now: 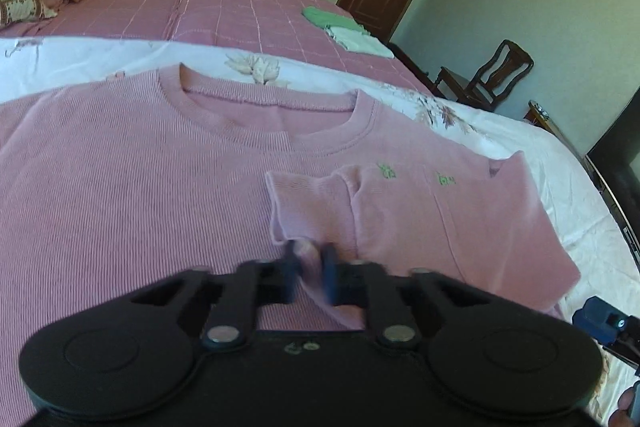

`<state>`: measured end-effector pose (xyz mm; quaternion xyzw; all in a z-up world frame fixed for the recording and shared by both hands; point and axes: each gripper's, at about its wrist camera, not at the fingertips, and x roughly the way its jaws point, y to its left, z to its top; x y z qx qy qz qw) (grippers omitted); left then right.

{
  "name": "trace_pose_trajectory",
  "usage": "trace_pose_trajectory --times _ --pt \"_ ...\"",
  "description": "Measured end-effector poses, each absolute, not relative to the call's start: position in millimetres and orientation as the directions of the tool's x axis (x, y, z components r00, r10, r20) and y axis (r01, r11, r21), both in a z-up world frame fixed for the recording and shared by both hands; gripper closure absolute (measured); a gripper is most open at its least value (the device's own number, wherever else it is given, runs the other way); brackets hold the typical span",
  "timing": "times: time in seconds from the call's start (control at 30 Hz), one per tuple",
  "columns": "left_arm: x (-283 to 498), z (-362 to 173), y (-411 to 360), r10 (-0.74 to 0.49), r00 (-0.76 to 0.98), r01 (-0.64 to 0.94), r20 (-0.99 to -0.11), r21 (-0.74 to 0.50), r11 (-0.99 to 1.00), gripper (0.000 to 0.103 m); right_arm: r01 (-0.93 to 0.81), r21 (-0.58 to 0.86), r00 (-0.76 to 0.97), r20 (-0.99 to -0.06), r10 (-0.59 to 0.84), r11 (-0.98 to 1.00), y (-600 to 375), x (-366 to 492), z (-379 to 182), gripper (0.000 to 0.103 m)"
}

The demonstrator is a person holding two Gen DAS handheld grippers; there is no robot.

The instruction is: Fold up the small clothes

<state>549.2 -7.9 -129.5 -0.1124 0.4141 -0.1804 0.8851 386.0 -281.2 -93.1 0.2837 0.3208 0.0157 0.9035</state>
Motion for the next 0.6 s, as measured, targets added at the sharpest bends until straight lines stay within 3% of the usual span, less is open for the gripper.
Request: trace_pose_trajectory --times 0.23,0.37,0.53,0.6 --pt "517 -95 40 -0.344 0.757 0.175 -0.556 -0.334 0.926 0.096 0.235 0.735 0.81 -0.51 0.29 0.637 -336 389 -104 0.038" --pt "518 -109 59 -0.314 0.719 0.128 -0.62 -0.326 0.937 0.096 0.237 0.808 0.81 -0.471 0.35 0.54 -350 397 -109 0.038" --pt "513 -118 61 -0.301 0.714 0.106 -0.632 -0.327 0.939 0.095 0.246 0.855 0.796 -0.447 0.408 0.457 -363 412 -115 0.038" --pt "513 -119 63 -0.302 0.712 0.1 -0.634 -0.333 0.937 0.088 0.258 0.863 0.787 -0.448 0.424 0.433 -368 420 -118 0.038"
